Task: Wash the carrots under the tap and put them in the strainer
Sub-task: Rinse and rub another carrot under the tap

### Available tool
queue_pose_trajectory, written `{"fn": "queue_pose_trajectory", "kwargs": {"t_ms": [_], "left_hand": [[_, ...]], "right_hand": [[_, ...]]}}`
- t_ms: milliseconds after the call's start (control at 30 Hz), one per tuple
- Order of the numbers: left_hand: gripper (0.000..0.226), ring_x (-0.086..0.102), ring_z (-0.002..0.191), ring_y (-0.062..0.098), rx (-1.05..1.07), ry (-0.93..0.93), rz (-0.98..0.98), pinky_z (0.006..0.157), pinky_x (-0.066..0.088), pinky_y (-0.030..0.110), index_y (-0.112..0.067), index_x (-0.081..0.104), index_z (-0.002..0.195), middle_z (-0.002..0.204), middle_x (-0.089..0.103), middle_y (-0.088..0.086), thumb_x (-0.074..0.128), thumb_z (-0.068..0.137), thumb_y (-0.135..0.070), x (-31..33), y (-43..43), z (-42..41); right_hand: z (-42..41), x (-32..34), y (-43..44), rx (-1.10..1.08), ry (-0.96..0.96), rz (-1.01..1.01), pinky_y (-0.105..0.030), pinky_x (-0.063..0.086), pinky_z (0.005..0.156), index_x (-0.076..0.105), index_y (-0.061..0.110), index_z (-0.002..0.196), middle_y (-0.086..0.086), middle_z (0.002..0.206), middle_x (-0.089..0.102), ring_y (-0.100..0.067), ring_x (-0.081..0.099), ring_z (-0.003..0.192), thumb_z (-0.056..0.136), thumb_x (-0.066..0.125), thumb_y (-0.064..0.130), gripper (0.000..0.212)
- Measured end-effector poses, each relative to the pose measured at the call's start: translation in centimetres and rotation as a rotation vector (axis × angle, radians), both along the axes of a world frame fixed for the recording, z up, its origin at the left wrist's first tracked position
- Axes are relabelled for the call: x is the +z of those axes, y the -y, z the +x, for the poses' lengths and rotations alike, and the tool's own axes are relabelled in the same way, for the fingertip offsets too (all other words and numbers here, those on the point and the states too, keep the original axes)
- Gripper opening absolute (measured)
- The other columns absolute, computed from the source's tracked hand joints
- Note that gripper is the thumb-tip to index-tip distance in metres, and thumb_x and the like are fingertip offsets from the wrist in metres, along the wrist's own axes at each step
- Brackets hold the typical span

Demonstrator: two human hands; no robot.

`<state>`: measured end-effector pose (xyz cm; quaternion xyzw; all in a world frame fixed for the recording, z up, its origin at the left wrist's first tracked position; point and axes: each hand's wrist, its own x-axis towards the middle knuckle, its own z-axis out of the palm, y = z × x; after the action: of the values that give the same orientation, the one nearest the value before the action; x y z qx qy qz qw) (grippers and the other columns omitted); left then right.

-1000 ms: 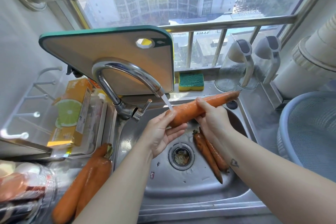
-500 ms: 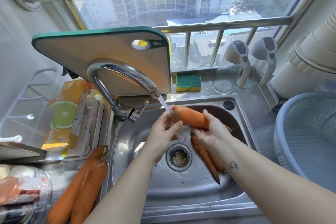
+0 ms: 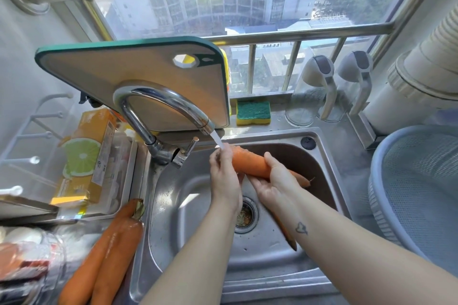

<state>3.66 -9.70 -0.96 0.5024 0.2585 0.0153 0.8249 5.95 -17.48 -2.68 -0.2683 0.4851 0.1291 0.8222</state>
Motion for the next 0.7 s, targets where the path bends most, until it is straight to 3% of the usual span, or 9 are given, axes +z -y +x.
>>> {"fn": "queue_pose_trajectory", "kwargs": {"t_ms": [67,100,200,300,400,467,533,600,700], "left_hand": [[0.02,0.054,0.103,0.02,-0.071,0.019,0.061,0.106,0.041,0.048,-0.026,0.049,0.107,0.102,0.058,0.001,0.042,0.099,-0.042,0.0,-0.3,-0.4],[0.025,0.053,0.108,0.018,-0.148,0.049,0.192,0.107,0.039,0.046,-0.028,0.047,0.115,0.11,0.057,-0.001,0.04,0.098,-0.045,0.0,-0.7,-0.7],[0.054,0.039,0.118,0.006,-0.409,0.103,0.618,0.1,0.029,0.016,-0.024,0.015,0.147,0.131,0.04,-0.011,0.039,0.1,-0.034,-0.3,-2.2,-1.5],[0.056,0.04,0.117,0.007,-0.418,0.118,0.755,0.092,0.029,0.016,-0.021,0.014,0.148,0.131,0.038,-0.006,0.043,0.1,-0.027,-0.4,-3.1,-1.8],[0.047,0.042,0.118,0.011,-0.311,0.101,0.694,0.095,0.034,0.017,-0.018,0.023,0.143,0.132,0.04,-0.003,0.039,0.101,-0.028,0.1,-2.9,-1.8],[0.032,0.047,0.106,0.011,-0.218,0.058,0.64,0.084,0.038,0.016,-0.022,0.031,0.134,0.126,0.044,-0.001,0.032,0.103,-0.029,0.3,-2.5,-1.2],[0.019,0.054,0.099,0.015,-0.124,-0.003,0.453,0.089,0.047,0.028,-0.026,0.037,0.12,0.115,0.053,0.005,0.028,0.104,-0.03,0.4,-1.9,-0.3],[0.021,0.058,0.093,0.018,-0.068,-0.078,0.158,0.08,0.053,0.037,-0.023,0.041,0.116,0.103,0.057,0.007,0.026,0.104,-0.032,0.5,-1.6,0.5],[0.04,0.062,0.094,0.025,-0.099,-0.167,-0.104,0.073,0.053,0.036,-0.009,0.044,0.128,0.112,0.06,0.018,0.026,0.104,-0.036,0.8,-2.3,1.0]], "right_hand": [[0.3,0.3,0.1,0.005,-0.018,-0.013,-0.044,0.053,0.045,0.032,0.001,0.137,-0.027,0.126,0.054,-0.039,0.062,0.097,0.085,0.07,0.02,0.067],[0.3,0.4,0.2,0.001,-0.03,-0.002,-0.045,0.053,0.049,0.031,0.002,0.138,-0.027,0.128,0.052,-0.039,0.06,0.103,0.086,0.069,0.02,0.067],[0.2,1.0,0.2,0.028,-0.052,0.088,-0.046,0.053,0.063,0.032,0.0,0.137,-0.027,0.129,0.053,-0.039,0.059,0.112,0.089,0.066,0.023,0.063],[-0.1,1.1,-0.4,0.056,-0.027,0.102,-0.045,0.053,0.047,0.036,-0.001,0.136,-0.027,0.125,0.056,-0.039,0.062,0.107,0.088,0.067,0.022,0.062],[0.0,1.4,-0.6,0.053,0.01,0.054,-0.04,0.053,0.047,0.044,-0.002,0.128,-0.022,0.117,0.062,-0.034,0.066,0.091,0.086,0.07,0.019,0.054],[-0.1,1.6,-0.6,0.057,0.032,0.014,-0.037,0.054,0.058,0.049,0.0,0.122,-0.019,0.114,0.064,-0.028,0.064,0.081,0.085,0.071,0.017,0.046],[-0.5,1.7,-0.5,0.042,0.057,0.029,-0.038,0.055,0.078,0.049,0.001,0.119,-0.017,0.107,0.063,-0.027,0.062,0.086,0.085,0.07,0.015,0.042],[-0.9,1.8,-0.1,0.003,0.08,0.064,-0.041,0.051,0.093,0.049,0.002,0.116,-0.016,0.095,0.061,-0.028,0.06,0.091,0.086,0.069,0.014,0.038],[-1.5,2.0,0.7,0.026,0.177,0.098,-0.038,0.052,0.084,0.052,0.003,0.11,-0.015,0.098,0.061,-0.027,0.062,0.09,0.085,0.067,0.014,0.031]]}}
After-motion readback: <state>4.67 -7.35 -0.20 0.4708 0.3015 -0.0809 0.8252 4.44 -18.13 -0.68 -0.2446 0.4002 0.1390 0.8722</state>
